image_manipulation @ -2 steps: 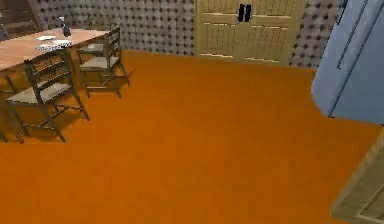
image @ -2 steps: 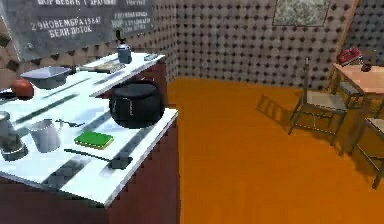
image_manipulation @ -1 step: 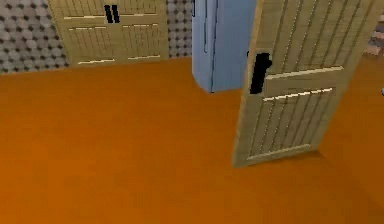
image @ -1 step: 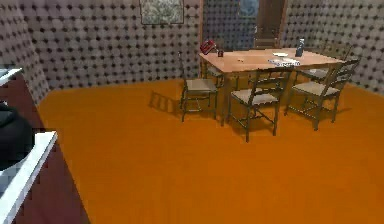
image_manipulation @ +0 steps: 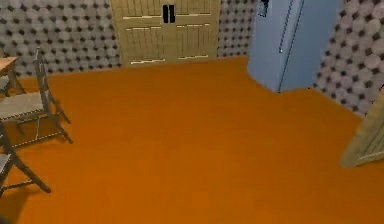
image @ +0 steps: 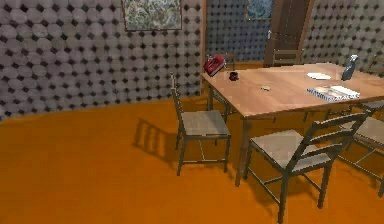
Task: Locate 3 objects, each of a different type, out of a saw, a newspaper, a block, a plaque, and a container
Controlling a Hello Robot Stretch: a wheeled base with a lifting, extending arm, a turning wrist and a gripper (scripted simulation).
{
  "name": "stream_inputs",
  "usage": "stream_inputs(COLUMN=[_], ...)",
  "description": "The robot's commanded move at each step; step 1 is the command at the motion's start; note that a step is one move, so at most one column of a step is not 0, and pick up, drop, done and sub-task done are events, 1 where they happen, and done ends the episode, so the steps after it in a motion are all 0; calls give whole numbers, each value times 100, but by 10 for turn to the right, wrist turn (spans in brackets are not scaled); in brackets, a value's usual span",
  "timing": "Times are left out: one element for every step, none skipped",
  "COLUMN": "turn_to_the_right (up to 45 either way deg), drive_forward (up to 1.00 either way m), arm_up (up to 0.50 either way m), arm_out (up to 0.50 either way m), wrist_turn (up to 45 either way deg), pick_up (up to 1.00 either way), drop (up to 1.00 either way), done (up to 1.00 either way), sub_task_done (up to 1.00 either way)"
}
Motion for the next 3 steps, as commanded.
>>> stream_inputs(turn_to_the_right=[30,0,-450], drive_forward=[0,5,0], arm_up=[0,0,0], arm_out=[0,0,0], wrist_turn=[0,0,0], pick_up=[0,0,0], drop=[0,0,0], done=[0,0,0], sub_task_done=[0,0,0])
